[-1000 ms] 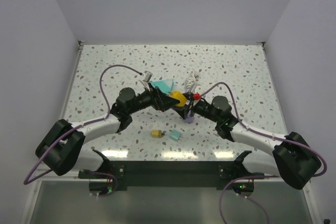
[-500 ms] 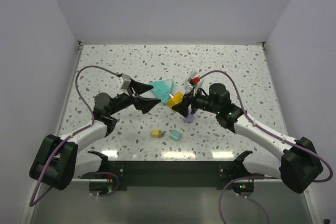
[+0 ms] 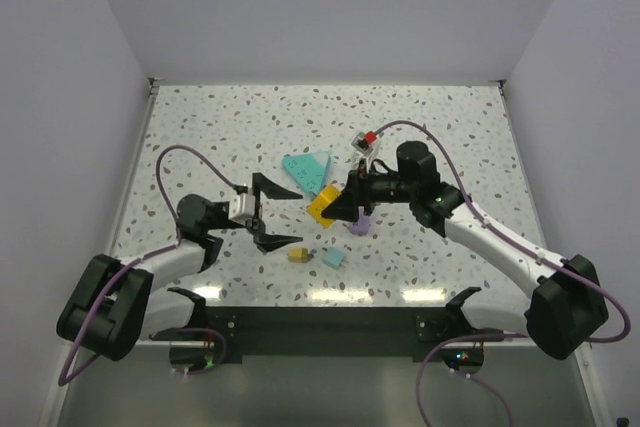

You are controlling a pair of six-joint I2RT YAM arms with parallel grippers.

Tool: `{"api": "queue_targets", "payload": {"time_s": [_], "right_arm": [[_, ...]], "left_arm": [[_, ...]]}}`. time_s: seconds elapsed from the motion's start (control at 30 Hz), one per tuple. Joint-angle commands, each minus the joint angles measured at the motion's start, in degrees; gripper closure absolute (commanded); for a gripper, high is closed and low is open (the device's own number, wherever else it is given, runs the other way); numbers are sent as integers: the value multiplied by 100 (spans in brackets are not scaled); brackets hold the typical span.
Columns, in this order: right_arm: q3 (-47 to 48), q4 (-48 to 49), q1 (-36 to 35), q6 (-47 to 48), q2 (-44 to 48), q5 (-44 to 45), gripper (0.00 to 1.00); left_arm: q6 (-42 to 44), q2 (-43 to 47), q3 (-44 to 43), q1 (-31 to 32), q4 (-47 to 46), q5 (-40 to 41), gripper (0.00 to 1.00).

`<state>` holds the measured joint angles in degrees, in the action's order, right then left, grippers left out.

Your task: Insert the plug

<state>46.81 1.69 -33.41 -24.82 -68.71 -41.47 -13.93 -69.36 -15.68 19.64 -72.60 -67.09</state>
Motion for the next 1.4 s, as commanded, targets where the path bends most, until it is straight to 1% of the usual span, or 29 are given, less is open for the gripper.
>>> {"api": "queue_targets", "payload": {"time_s": [0.0,0.07,0.1,0.13,0.2,0.23,0.33,0.37,0.4,0.43,0.47,0.5,0.67,0.77,0.8,0.93,0.97,1.0,1.03,1.13,1.17,1.23,1.27,1.33,1.37], "right_arm": [[338,-90,1,-436,-178,-1098,100],[303,-20,1,-602,-265,-1414,100],[303,-37,1,-638,-292,-1503,100],[303,-81,10,-638,-310,-1574,100],[312,-152,1,-656,-327,-1731,100],[312,-291,1,-638,-328,-1793,100],[285,-310,1,-638,-328,-1978,100],[276,-310,1,-647,-328,-2013,100],[268,-293,1,-647,-345,-2040,100],[241,-284,1,-656,-354,-2101,100],[233,-275,1,-656,-363,-2128,100],[206,-205,1,-682,-363,-2154,100],[153,-187,1,-691,-389,-2286,100],[162,-196,1,-682,-389,-2339,100],[153,-196,1,-682,-398,-2348,100],[31,102,1,-735,-573,-2392,100],[-22,216,10,-883,-608,-2400,100],[-83,539,1,-989,-635,-2427,100],[-188,699,1,-1094,-626,-2427,100],[-198,780,1,-1166,-565,-2401,100],[-181,736,1,-1087,-565,-2383,100],[-207,648,10,-1025,-539,-2322,100],[-251,674,18,-1016,-530,-2287,99],[-452,928,10,-1077,-425,-2085,89],[-549,1086,45,-1200,-363,-1997,76]], "left_arm": [[1214,203,-294,93,-620,-498,0],[1628,309,-418,189,-126,-472,0],[1848,431,-470,216,469,-402,1],[2285,493,-567,242,779,-358,1],[2614,608,-629,303,1325,-148,1],[2659,608,-620,321,1318,-138,1],[2790,494,-734,531,1467,-173,1],[2974,459,-804,715,1694,-147,1],[3210,398,-892,813,2323,-77,1],[3639,362,-1084,909,2634,-33,1],[3791,327,-1147,1049,2872,-32,1],[3871,249,-1208,1094,2996,-67,1],[3863,134,-1341,1323,2997,-164,2],[3994,63,-1437,1367,3251,-287,9],[4012,46,-1429,1376,3295,-331,14],[4004,11,-1455,1455,3296,-524,24],[4012,2,-1473,1516,3305,-542,26],[4100,-16,-1490,1543,3400,-542,33],[4161,-42,-1516,1569,3506,-542,37],[4592,-112,-1666,1587,4173,-568,58],[4636,-156,-1692,1596,4271,-577,85],[4645,-183,-1719,1596,4315,-691,100],[4637,-218,-1728,1596,4289,-865,100],[4532,-279,-1719,1596,4219,-1051,100],[4453,-358,-1719,1596,4062,-1104,100]]}}
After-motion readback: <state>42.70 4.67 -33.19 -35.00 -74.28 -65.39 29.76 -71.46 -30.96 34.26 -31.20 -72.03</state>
